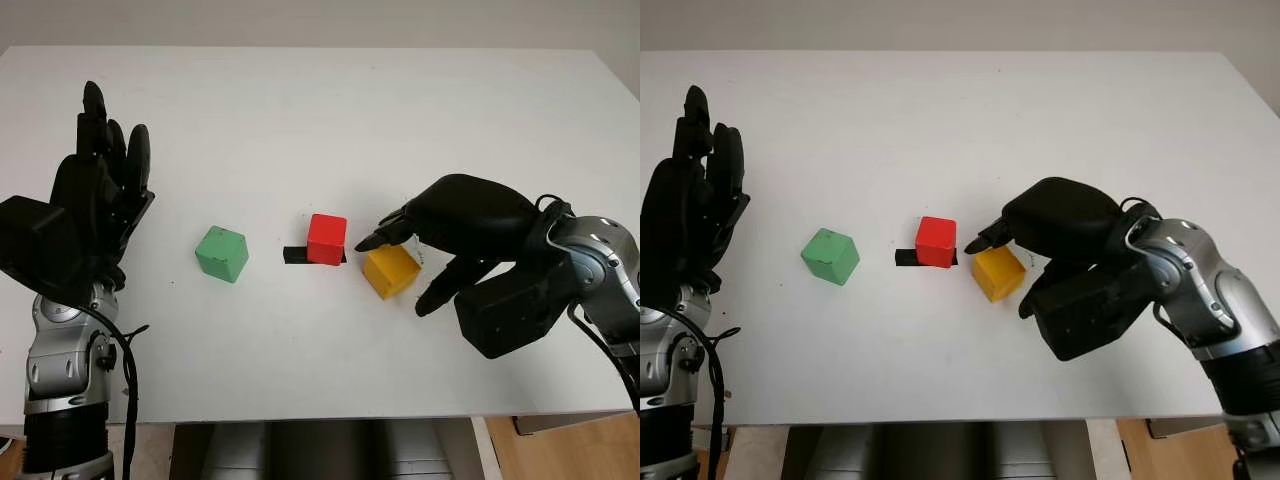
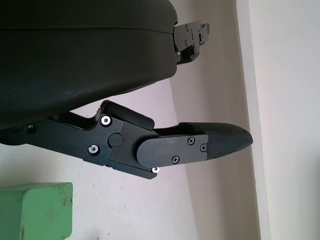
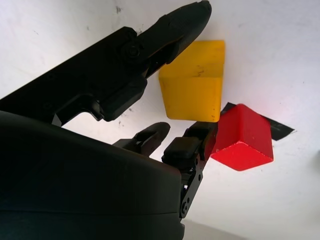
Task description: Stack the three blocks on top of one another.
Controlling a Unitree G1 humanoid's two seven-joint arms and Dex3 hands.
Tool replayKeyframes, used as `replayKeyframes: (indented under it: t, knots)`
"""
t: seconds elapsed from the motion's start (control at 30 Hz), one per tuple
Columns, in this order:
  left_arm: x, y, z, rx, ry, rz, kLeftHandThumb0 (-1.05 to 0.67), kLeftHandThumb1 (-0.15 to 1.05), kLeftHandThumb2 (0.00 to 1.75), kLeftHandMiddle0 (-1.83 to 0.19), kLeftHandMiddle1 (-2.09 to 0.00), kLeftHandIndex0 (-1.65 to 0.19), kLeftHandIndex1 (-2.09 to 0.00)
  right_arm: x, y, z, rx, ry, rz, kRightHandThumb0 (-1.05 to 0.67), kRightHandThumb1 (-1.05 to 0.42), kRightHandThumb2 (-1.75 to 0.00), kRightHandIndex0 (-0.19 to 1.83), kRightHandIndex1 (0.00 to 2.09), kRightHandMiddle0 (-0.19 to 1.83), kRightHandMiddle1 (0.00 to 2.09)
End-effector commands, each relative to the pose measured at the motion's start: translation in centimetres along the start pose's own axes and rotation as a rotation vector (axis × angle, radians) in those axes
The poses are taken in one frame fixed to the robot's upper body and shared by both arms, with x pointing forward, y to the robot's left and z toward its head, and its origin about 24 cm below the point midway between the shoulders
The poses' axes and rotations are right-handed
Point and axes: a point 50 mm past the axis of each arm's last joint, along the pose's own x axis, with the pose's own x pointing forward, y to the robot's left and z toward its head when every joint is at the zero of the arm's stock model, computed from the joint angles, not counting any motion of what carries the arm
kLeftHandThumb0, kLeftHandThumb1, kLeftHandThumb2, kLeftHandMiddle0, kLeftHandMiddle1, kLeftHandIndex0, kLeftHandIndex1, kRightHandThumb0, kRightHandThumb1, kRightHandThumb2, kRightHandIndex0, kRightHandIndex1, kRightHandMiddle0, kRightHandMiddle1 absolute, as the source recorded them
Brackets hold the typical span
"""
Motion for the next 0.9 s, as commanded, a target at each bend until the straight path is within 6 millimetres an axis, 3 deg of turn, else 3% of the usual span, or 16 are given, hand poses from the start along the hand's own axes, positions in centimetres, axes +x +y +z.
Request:
replayKeyframes:
  t: [0.0, 0.23, 0.47, 0.53, 0.6, 0.7, 0.87]
  knots:
    - [-0.2, 0.1, -0.2, 0.010, 0.000, 0.002, -0.72, 1.05, 0.46, 0.19, 0.00, 0.19, -0.01, 0.1, 0.5, 0.0, 0.009, -0.011, -0.018, -0.76, -0.71, -0.05, 0.77, 0.12, 0.84, 0.13]
    - [-0.3, 0.0, -0.3, -0.003, -0.004, -0.002, -0.71, 1.05, 0.43, 0.19, 0.00, 0.17, -0.04, 0.2, 1.2, -0.3, 0.014, -0.033, -0.101, -0.70, -0.71, -0.05, 0.89, 0.16, 0.95, 0.17]
    - [-0.3, 0.0, -0.3, -0.028, -0.011, -0.006, -0.70, 1.05, 0.38, 0.19, 0.00, 0.17, -0.04, 0.3, 1.5, -0.6, -0.051, -0.069, -0.191, -0.48, -0.77, -0.06, 0.99, 0.26, 1.07, 0.31]
    - [-0.3, 0.0, -0.4, -0.041, -0.015, -0.009, -0.70, 1.05, 0.37, 0.19, 0.00, 0.18, -0.04, 0.3, 1.5, -0.6, -0.087, -0.076, -0.218, -0.48, -0.76, -0.06, 0.85, 0.67, 0.94, 0.69]
    - [-0.3, 0.0, -0.4, -0.042, -0.016, -0.008, -0.70, 1.05, 0.36, 0.19, 0.00, 0.18, -0.04, 0.2, 1.4, -0.8, -0.103, -0.083, -0.232, -0.47, -0.76, -0.05, 0.70, 0.99, 0.82, 0.91]
    - [-0.3, 0.0, -0.4, -0.039, -0.018, -0.009, -0.69, 1.05, 0.36, 0.19, 0.00, 0.17, -0.05, 0.2, 1.1, -1.0, -0.127, -0.084, -0.256, -0.48, -0.76, -0.06, 0.57, 1.10, 0.77, 0.97]
    - [-0.2, -0.1, -0.5, -0.047, -0.023, -0.006, -0.67, 1.05, 0.37, 0.19, 0.00, 0.17, -0.05, 0.2, 0.1, -1.6, -0.117, -0.059, -0.274, -0.46, -0.76, -0.06, 0.44, 1.06, 0.76, 0.95]
